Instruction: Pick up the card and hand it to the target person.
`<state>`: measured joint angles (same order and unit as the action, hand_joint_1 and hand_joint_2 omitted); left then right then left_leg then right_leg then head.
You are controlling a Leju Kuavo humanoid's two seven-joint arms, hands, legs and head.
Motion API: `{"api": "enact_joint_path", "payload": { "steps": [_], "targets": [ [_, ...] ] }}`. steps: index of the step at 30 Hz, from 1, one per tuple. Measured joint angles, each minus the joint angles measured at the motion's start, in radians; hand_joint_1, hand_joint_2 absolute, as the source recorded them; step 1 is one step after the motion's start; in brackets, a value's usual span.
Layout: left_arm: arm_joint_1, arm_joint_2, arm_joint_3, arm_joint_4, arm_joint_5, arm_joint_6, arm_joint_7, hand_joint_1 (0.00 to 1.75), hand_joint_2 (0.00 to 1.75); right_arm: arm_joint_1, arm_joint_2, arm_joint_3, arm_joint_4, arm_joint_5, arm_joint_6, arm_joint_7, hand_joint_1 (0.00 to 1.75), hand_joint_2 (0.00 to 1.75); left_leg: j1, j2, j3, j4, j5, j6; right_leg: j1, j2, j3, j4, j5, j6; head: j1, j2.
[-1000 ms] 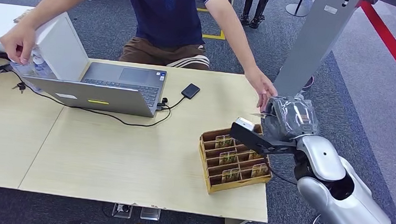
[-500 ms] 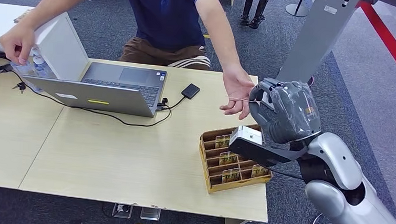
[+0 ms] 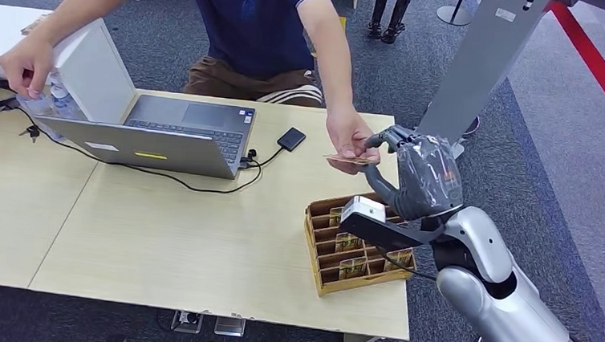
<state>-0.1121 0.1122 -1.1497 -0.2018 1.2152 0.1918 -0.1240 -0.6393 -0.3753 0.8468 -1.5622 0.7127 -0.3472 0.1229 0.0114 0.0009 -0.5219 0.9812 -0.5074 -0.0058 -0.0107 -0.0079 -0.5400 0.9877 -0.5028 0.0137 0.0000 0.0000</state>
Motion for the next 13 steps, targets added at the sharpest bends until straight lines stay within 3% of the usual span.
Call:
{"api": "enact_joint_path", "payload": {
  "steps": [2, 7, 11, 13],
  "targets": [
    [0.0, 0.0, 0.008, 0.001, 0.008, 0.01, 0.01, 0.0, 0.0, 0.014, -0.005, -0.014, -0.016, -0.064, -0.019, -0.005, 0.0, 1.75, 0.0, 0.0, 0.0, 0.0, 0.0, 0.0, 0.0, 0.0, 0.0, 0.0, 0.0, 0.0, 0.0, 0.0],
    [0.001, -0.002, 0.018, -0.001, 0.019, 0.026, 0.017, 0.0, 0.0, 0.099, -0.02, -0.093, -0.053, -0.367, -0.049, -0.074, 0.0, 1.75, 0.0, -0.003, 0.0, 0.0, 0.0, 0.0, 0.0, -0.003, 0.001, -0.001, -0.001, 0.0, 0.0, 0.0],
    [0.002, -0.003, 0.027, -0.002, 0.03, 0.036, 0.031, 0.0, 0.0, 0.226, -0.031, -0.206, -0.076, -0.742, 0.005, -0.182, 0.0, 1.75, 0.001, -0.005, 0.0, -0.001, 0.0, 0.0, 0.001, -0.005, 0.002, -0.002, -0.001, 0.0, 0.0, 0.0],
    [0.002, -0.003, 0.028, -0.002, 0.031, 0.038, 0.033, 0.0, 0.0, 0.259, -0.033, -0.229, -0.078, -0.796, 0.01, -0.206, 0.0, 1.75, 0.0, -0.006, 0.0, -0.001, 0.001, 0.0, 0.001, -0.006, 0.002, -0.002, -0.001, 0.0, 0.0, 0.0]
  ]
}}
